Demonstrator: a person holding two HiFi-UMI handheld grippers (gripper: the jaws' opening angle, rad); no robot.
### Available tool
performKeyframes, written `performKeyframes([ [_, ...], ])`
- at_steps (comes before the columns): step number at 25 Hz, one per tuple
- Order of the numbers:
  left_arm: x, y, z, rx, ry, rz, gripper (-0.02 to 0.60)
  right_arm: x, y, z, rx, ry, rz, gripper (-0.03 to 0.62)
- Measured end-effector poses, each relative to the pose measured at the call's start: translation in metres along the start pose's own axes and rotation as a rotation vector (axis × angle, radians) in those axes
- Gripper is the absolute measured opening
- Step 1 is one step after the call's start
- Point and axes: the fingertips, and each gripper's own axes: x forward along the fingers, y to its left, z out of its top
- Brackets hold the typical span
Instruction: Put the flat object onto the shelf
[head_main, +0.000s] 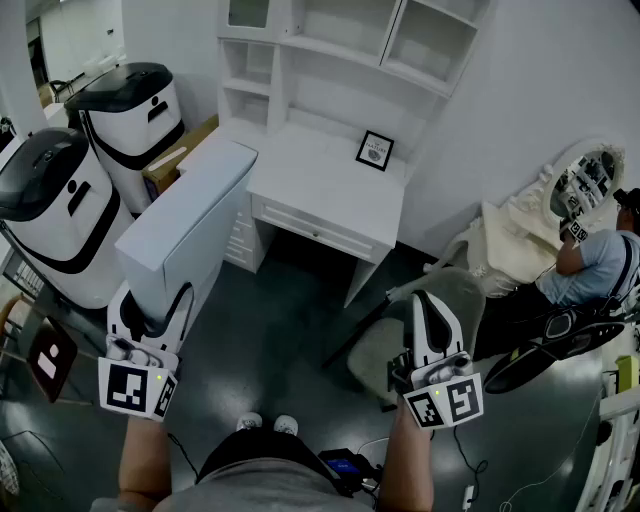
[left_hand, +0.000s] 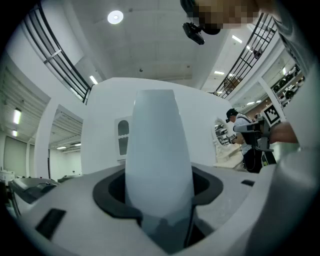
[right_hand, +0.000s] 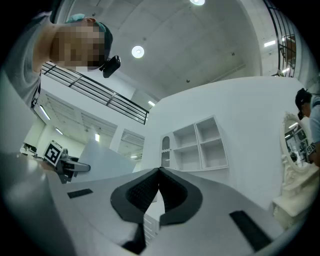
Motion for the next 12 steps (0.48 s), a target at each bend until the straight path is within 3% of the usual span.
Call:
performKeyframes([
  [12, 0.001, -0.023, 0.007, 0.007, 0.003, -0.006, 0.262, -0.016, -0.019, 0.006, 0.009, -0.002, 0.004, 0.026],
])
